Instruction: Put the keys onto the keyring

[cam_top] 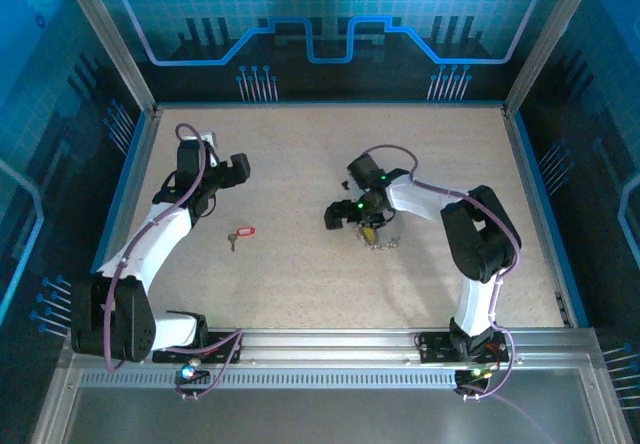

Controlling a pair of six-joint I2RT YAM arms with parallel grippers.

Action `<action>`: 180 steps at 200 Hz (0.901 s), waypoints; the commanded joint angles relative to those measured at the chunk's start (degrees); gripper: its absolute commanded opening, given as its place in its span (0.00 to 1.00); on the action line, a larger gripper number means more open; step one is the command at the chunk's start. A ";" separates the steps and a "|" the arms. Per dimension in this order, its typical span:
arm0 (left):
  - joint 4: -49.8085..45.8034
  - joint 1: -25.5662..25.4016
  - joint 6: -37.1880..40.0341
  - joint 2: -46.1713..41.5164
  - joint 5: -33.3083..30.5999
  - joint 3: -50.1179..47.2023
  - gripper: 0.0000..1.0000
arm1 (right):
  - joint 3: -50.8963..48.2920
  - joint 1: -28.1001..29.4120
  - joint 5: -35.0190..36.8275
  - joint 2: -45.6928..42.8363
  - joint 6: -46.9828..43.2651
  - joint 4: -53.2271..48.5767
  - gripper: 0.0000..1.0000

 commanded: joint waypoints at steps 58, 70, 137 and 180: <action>-0.18 -0.47 0.13 0.34 2.52 1.44 0.99 | -12.09 -3.33 3.29 -13.72 -3.22 -10.56 0.99; -0.28 -0.55 0.34 0.19 2.97 1.70 0.99 | -13.79 -4.90 3.69 -16.18 -2.05 -10.29 0.99; 0.33 -0.82 1.10 -0.92 2.42 1.20 0.99 | -10.64 -6.46 1.05 -18.45 9.79 -0.85 0.79; -0.18 -1.26 0.73 -0.21 2.79 1.56 0.99 | -2.11 -3.89 -3.16 -6.18 11.21 9.40 0.78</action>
